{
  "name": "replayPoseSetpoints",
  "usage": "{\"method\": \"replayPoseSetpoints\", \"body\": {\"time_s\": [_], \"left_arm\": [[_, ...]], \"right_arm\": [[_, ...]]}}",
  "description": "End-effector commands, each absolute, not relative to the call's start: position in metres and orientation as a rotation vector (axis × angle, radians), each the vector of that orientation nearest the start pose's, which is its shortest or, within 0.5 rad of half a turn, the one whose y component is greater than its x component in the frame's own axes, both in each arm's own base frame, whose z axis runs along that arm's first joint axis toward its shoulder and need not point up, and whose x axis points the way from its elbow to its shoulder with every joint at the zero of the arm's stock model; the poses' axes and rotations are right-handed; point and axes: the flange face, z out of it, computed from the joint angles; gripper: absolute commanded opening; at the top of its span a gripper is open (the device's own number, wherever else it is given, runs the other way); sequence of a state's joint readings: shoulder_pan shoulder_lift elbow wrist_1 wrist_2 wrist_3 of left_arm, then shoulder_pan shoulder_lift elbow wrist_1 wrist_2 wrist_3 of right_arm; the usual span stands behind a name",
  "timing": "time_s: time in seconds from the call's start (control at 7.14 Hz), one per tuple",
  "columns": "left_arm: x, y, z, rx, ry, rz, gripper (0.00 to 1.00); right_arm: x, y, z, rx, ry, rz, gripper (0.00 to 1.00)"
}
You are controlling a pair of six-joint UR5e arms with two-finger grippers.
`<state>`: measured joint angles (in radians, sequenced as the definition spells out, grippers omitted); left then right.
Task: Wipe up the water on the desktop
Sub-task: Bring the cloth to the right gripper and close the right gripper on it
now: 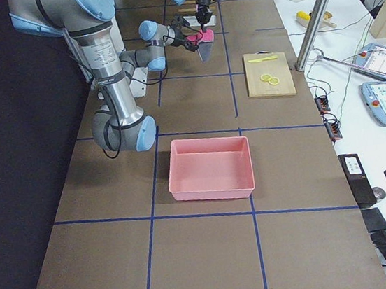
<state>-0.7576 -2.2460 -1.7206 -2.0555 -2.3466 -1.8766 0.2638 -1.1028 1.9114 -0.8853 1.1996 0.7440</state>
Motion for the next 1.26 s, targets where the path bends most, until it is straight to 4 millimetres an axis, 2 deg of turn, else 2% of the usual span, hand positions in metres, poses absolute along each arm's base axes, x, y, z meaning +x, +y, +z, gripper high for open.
{"method": "replayPoseSetpoints", "body": {"time_s": [0.0, 0.56, 1.12], "left_arm": [[0.4065, -0.464, 0.1204, -0.392, 1.362, -0.329, 0.02], [0.4025, -0.4602, 0.118, -0.389, 1.369, -0.324, 0.02], [0.406, -0.4655, 0.1235, -0.381, 1.36, -0.332, 0.02]], "right_arm": [[-0.4989, -0.3103, 0.1649, 1.019, -1.107, -0.174, 0.99], [-0.4987, -0.3101, 0.1689, 1.016, -1.104, -0.176, 0.94], [-0.4966, -0.3095, 0.1667, 1.019, -1.113, -0.172, 0.84]]}}
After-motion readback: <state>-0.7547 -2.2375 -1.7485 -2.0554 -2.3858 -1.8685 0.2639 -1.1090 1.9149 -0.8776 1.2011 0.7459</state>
